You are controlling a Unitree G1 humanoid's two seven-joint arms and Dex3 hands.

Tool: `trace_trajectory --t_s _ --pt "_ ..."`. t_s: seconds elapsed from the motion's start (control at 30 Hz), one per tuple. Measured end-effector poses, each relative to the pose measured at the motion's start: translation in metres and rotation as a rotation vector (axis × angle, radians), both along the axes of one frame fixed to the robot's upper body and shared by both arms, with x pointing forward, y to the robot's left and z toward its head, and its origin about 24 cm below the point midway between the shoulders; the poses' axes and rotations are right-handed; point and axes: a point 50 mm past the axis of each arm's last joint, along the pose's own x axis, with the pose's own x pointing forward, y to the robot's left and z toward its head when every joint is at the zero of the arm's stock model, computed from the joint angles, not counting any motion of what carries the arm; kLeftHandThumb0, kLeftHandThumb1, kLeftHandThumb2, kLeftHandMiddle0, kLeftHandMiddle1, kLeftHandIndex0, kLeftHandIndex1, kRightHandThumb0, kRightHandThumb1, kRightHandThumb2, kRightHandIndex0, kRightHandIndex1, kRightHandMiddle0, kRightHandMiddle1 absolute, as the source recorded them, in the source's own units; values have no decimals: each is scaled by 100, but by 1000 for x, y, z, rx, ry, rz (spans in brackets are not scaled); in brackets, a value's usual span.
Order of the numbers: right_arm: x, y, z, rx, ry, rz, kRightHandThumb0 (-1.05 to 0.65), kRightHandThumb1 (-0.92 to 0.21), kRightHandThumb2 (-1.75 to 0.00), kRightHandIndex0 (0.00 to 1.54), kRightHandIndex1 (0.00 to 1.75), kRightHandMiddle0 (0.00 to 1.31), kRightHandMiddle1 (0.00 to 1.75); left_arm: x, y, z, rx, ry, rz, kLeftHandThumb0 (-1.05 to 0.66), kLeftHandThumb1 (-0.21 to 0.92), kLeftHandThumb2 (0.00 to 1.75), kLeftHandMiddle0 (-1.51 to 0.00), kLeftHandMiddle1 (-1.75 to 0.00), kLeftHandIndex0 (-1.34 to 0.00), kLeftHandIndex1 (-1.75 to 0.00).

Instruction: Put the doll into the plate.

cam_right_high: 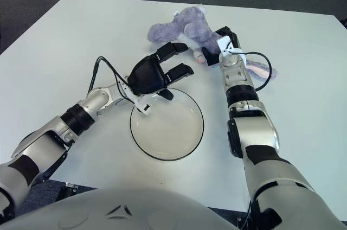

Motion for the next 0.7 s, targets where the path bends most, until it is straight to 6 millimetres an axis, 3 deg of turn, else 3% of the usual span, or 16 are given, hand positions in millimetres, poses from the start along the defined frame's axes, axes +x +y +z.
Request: trace_trajectory --t_s 0.13,0.53,0.63,0.7 --pt "0 -1 -1 17 -7 3 0 -2 -162 88 161 61 175 3 1 0 11 -2 16 -63 68 85 0 -44 0 -69" --pt "0 -2 -1 24 -9 20 0 -2 -162 88 161 61 175 11 1 -8 23 -26 42 -64 73 80 0 -44 0 -56" --pt "0 -1 0 21 -9 24 0 -2 -162 88 162 60 175 14 1 -10 25 -32 47 -59 65 86 0 -58 0 -78" --pt "0 -1 0 20 -5 25 0 -2 -162 88 162 60 175 15 1 -10 24 -34 50 -58 61 89 0 -61 0 -81"
